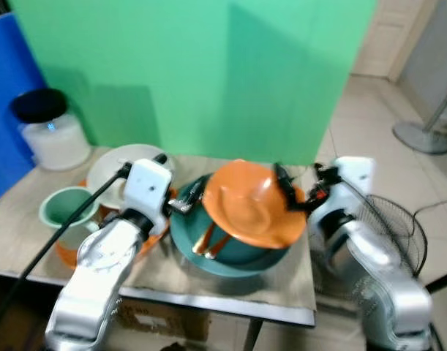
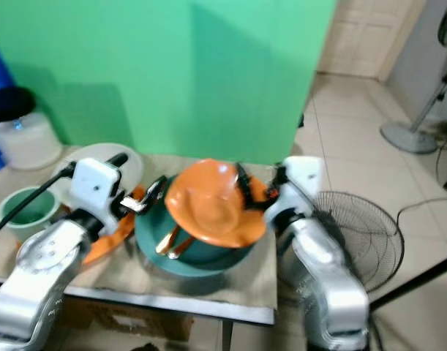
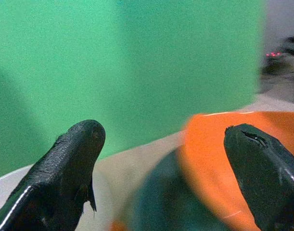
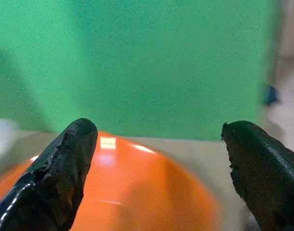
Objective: Setting the table
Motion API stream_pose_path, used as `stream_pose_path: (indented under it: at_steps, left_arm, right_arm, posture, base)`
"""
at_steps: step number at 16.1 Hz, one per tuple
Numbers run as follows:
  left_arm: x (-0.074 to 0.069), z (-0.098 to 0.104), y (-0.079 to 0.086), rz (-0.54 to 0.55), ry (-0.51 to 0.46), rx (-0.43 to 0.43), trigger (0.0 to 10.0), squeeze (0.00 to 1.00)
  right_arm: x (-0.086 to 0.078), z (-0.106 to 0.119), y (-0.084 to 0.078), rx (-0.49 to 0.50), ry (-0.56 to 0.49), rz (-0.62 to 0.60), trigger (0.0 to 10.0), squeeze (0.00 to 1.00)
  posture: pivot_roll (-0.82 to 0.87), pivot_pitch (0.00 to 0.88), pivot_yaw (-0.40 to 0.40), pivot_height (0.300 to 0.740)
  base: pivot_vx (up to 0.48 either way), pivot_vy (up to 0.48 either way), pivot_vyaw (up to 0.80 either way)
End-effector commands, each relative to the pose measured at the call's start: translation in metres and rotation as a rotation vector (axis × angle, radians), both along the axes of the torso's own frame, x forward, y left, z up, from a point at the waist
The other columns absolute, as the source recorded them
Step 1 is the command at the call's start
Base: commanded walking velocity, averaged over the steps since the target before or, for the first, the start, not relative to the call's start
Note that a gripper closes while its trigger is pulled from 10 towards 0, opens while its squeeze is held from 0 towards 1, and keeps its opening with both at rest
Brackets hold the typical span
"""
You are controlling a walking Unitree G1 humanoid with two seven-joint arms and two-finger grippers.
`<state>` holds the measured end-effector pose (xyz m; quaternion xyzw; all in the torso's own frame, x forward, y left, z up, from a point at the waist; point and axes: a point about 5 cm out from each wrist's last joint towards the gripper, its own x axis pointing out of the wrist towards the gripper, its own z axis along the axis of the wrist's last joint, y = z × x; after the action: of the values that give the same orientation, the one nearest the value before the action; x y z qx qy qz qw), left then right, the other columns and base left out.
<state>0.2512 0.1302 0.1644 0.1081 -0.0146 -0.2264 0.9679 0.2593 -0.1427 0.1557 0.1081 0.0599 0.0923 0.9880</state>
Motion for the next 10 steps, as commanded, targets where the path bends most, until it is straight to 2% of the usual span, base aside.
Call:
stream_pose_path:
  at_steps: [1, 2, 3, 5, 6, 7, 9, 10]
  left_arm:
    - [0.004, 0.000, -0.001, -0.028, -0.004, 0.019, 10.0, 0.00]
    - [0.012, 0.003, -0.001, -0.055, -0.013, 0.023, 10.0, 0.00]
    - [0.018, 0.003, 0.000, -0.072, 0.009, 0.007, 10.0, 0.00]
    - [0.034, 0.000, 0.004, -0.073, 0.063, 0.041, 10.0, 0.00]
    - [0.041, -0.002, 0.005, -0.082, 0.101, 0.031, 10.0, 1.00]
    - [0.056, -0.006, 0.004, -0.103, 0.154, 0.011, 10.0, 1.00]
    - [0.066, -0.010, 0.002, -0.113, 0.192, 0.014, 10.0, 0.97]
    - [0.072, -0.011, 0.000, -0.127, 0.218, -0.007, 10.0, 0.29]
  right_arm:
    - [0.005, -0.003, -0.006, 0.032, 0.043, -0.020, 10.0, 1.00]
    - [0.012, -0.003, -0.012, 0.067, 0.073, -0.032, 10.0, 1.00]
    - [0.017, -0.003, -0.016, 0.101, 0.099, -0.039, 10.0, 1.00]
    - [0.025, -0.006, -0.027, 0.131, 0.165, -0.043, 10.0, 1.00]
    - [0.027, -0.006, -0.033, 0.151, 0.189, -0.058, 10.0, 1.00]
    - [0.030, -0.009, -0.047, 0.195, 0.233, -0.090, 10.0, 1.00]
    - [0.031, -0.013, -0.052, 0.231, 0.280, -0.090, 10.0, 1.00]
    - [0.032, -0.014, -0.054, 0.250, 0.308, -0.082, 10.0, 1.00]
  posture:
    - [0.14, 0.000, 0.007, 0.740]
    - [0.13, 0.000, 0.007, 0.740]
    - [0.13, 0.000, 0.006, 0.740]
    - [0.12, 0.000, 0.004, 0.740]
    - [0.12, 0.000, 0.003, 0.740]
    - [0.11, 0.000, 0.005, 0.740]
    - [0.10, 0.000, 0.010, 0.740]
    - [0.09, 0.000, 0.011, 0.740]
  base:
    - [0.000, 0.000, 0.00]
    - [0.000, 0.000, 0.00]
    - [0.000, 0.000, 0.00]
    - [0.000, 0.000, 0.00]
    - [0.000, 0.000, 0.00]
    - [0.000, 0.000, 0.00]
    - [0.000, 0.000, 0.00]
    - [0.000, 0.000, 0.00]
